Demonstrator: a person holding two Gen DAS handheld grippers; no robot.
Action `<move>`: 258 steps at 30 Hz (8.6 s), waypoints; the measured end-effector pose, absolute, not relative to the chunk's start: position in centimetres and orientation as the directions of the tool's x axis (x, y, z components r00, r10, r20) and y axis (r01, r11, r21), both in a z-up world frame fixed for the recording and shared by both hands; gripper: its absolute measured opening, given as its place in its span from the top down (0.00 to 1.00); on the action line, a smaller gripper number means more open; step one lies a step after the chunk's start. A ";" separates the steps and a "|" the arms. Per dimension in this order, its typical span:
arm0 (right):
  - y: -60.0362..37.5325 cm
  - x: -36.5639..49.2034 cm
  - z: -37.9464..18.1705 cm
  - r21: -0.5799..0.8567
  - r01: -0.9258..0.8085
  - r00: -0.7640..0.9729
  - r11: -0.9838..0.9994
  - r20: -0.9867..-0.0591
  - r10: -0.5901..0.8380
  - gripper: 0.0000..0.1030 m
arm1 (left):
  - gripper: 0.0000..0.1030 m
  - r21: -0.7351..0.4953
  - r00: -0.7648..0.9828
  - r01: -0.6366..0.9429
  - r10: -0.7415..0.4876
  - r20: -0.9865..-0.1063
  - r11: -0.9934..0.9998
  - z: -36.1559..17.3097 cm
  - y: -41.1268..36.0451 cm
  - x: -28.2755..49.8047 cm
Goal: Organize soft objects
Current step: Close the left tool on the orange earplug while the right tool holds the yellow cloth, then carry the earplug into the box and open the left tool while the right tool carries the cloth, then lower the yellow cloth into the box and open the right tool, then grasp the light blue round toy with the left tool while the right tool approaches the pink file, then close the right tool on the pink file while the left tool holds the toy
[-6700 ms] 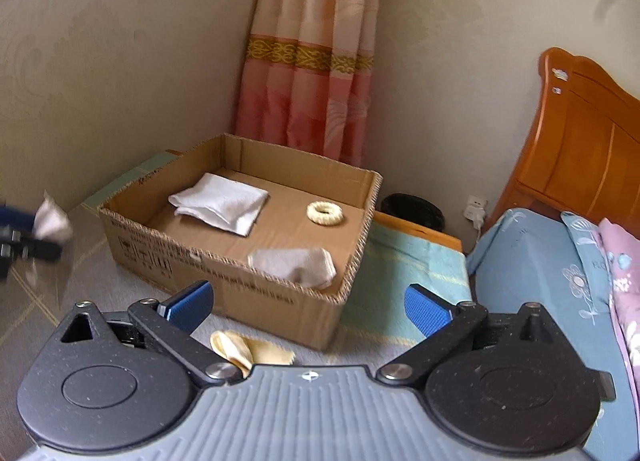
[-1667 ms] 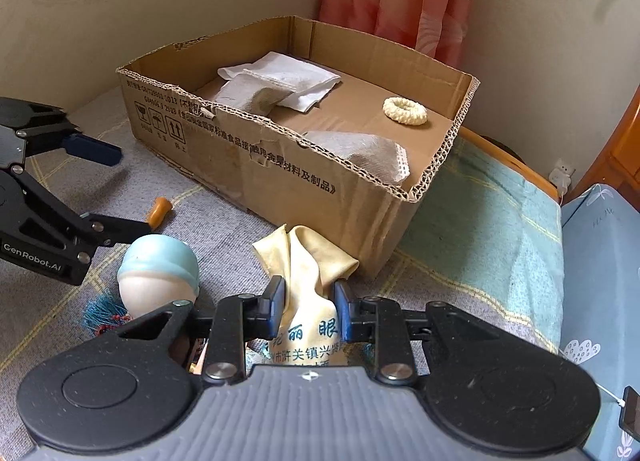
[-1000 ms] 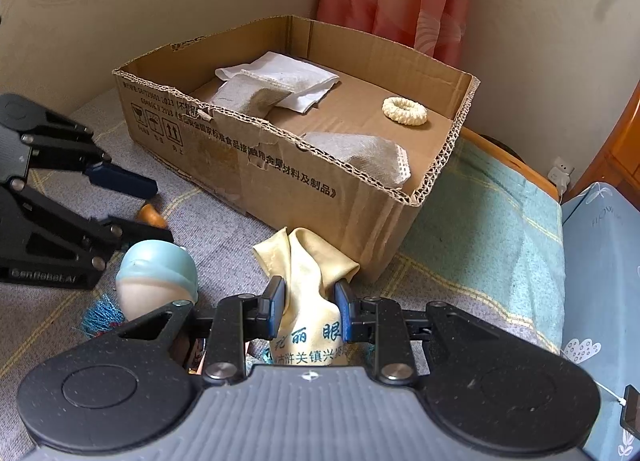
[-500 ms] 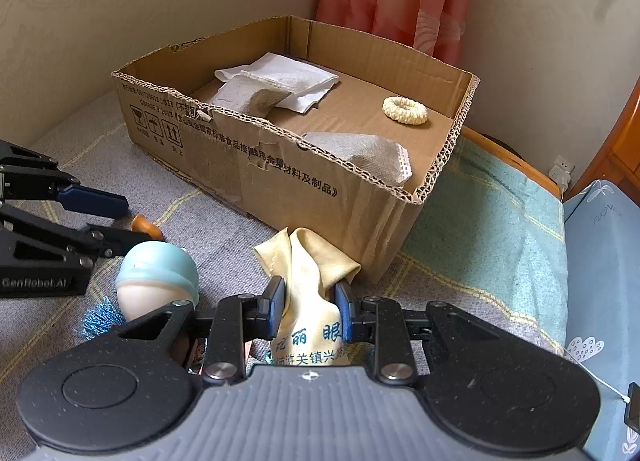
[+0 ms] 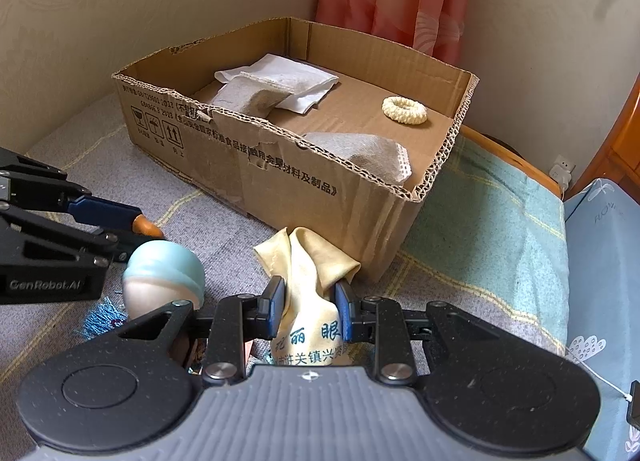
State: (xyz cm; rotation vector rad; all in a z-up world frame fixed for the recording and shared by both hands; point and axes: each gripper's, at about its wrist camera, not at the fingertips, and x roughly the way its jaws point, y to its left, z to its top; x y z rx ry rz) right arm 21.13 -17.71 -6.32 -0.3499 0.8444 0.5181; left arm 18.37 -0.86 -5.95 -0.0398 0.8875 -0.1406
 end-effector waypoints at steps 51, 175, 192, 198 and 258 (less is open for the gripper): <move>-17.4 18.3 -0.8 -0.178 -0.576 0.640 0.798 -0.705 0.304 0.92 | 0.82 0.039 0.684 0.367 -0.241 -0.689 0.929 2.3 1.0 16.9; -21.7 12.5 -8.6 -0.037 -0.335 0.650 0.942 -0.733 0.202 0.00 | 0.26 -0.054 0.536 0.477 -0.339 -0.773 0.877 -4.5 -2.8 17.3; -21.7 12.1 -8.5 -0.044 -0.323 0.654 0.945 -0.733 0.190 0.00 | 0.51 -0.033 0.576 0.379 -0.264 -0.773 0.925 -4.5 0.4 17.3; -21.5 11.7 -7.9 -0.055 -0.333 0.620 0.941 -0.765 0.174 0.00 | 0.51 -0.048 0.588 0.309 -0.230 -0.775 0.950 -4.5 2.9 16.7; -17.7 13.6 -5.5 0.044 -0.417 0.588 0.908 -0.748 0.307 0.78 | 0.50 -0.066 0.603 0.305 -0.246 -0.759 0.950 -4.1 4.1 16.1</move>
